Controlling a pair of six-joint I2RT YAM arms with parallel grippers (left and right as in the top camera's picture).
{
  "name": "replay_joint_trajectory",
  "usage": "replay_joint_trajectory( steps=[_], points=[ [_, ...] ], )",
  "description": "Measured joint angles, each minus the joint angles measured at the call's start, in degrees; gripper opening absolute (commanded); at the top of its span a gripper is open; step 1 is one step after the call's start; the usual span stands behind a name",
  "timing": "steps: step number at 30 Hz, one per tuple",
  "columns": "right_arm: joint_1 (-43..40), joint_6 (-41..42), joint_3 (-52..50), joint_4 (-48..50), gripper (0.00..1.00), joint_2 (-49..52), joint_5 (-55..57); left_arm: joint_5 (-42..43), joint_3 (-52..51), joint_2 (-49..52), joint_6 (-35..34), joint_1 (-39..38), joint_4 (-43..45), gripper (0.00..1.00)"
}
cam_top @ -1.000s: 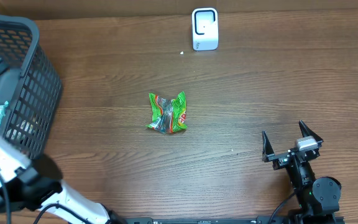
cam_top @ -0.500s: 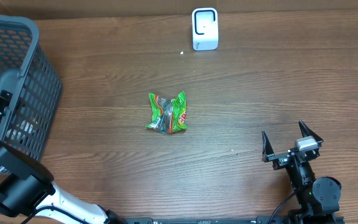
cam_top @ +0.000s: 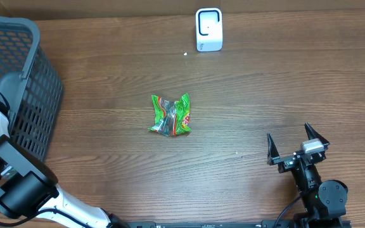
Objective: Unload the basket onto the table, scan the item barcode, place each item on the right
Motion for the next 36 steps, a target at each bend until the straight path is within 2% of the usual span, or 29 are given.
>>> replay_joint_trajectory(
  steps=[4,10,14,17,23,27,31,33,34,36],
  points=[
    [0.0,0.0,0.0,-0.02,1.0,0.0,-0.02,-0.63,-2.08,-1.14,-1.44,-0.39,3.56,0.98],
    [0.0,0.04,0.0,-0.02,1.0,0.0,-0.02,-1.22,-2.64,-1.38,-2.89,-0.66,5.07,0.75],
    [0.0,0.02,0.0,-0.02,1.0,0.0,0.02,-1.16,-2.64,-1.38,-3.08,-0.63,5.4,0.66],
    [0.0,0.0,0.0,-0.04,1.0,0.0,0.0,-0.74,-2.64,-1.38,-3.19,-0.63,5.64,0.64],
    [0.0,0.04,0.0,-0.02,1.0,0.0,0.0,6.03,-1.14,-1.16,-0.44,-0.11,4.46,0.64],
    [0.0,0.02,0.0,0.0,1.0,0.0,0.0,14.08,3.15,-0.66,3.02,-0.07,-0.59,0.66],
    [0.0,0.02,0.0,-0.04,1.0,0.0,0.0,18.25,6.51,-0.66,5.51,-0.07,-4.92,0.69],
    [0.0,0.02,0.0,-0.02,1.0,0.0,0.0,20.2,6.62,-0.66,6.4,-0.07,-6.25,0.75],
    [0.0,0.04,0.0,-0.02,1.0,0.0,0.0,20.79,6.62,-0.66,6.58,-0.07,-6.21,0.82],
    [0.0,0.0,0.0,-0.02,1.0,0.0,0.0,21.44,6.62,-0.66,6.95,-0.07,-5.44,0.88]
  ],
)
